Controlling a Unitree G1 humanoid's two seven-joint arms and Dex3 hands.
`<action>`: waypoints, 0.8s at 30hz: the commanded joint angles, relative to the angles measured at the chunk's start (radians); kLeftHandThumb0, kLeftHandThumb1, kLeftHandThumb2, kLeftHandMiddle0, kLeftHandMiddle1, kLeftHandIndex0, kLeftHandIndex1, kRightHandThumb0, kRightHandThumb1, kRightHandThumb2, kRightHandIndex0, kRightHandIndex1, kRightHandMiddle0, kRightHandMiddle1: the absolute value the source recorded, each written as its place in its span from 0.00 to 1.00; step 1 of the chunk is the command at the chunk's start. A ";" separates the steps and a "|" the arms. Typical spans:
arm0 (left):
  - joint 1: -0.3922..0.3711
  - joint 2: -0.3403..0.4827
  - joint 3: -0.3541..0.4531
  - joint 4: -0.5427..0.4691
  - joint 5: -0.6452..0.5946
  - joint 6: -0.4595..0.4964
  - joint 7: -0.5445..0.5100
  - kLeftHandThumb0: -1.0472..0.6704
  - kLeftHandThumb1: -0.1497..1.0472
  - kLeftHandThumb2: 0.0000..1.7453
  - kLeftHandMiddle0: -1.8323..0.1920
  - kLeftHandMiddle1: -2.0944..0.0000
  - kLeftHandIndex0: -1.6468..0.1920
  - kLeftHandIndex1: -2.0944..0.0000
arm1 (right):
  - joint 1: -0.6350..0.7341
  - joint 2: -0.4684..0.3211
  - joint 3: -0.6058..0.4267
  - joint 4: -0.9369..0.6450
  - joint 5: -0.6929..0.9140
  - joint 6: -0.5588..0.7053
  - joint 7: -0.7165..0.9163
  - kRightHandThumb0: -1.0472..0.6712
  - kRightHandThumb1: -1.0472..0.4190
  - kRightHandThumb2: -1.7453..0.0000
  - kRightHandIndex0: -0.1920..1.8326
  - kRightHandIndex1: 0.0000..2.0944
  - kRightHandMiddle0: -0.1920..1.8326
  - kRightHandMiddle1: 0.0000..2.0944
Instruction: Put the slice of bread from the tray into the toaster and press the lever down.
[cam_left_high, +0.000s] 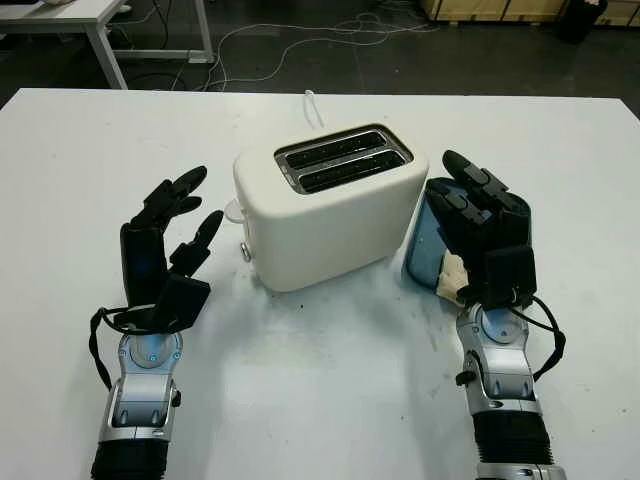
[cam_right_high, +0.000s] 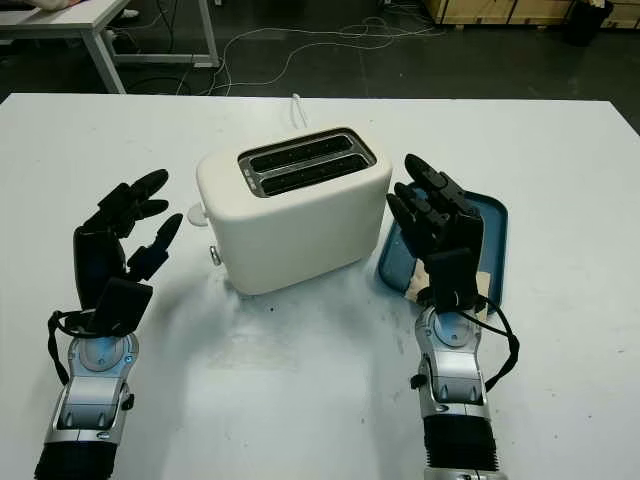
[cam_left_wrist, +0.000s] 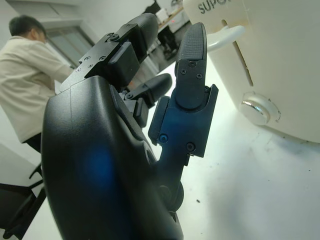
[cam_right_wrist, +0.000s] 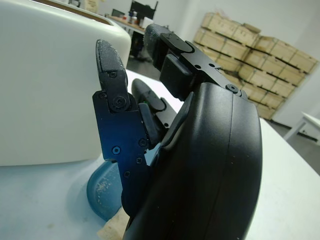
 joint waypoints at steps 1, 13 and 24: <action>-0.007 0.002 -0.003 -0.006 0.004 -0.005 0.003 0.34 0.89 0.15 0.72 0.51 0.53 0.90 | 0.004 -0.002 -0.001 -0.021 0.000 0.000 -0.002 0.39 0.09 0.98 0.51 0.00 0.48 0.00; -0.005 0.003 0.000 -0.004 0.002 -0.013 0.009 0.35 0.89 0.14 0.72 0.51 0.53 0.90 | 0.043 -0.054 0.017 -0.036 -0.050 -0.060 0.029 0.40 0.09 0.97 0.51 0.00 0.47 0.00; -0.014 0.001 -0.005 0.000 -0.004 -0.009 0.001 0.34 0.89 0.15 0.72 0.50 0.53 0.90 | 0.338 -0.322 0.021 -0.232 -0.528 -0.271 -0.052 0.35 0.14 1.00 0.45 0.00 0.41 0.00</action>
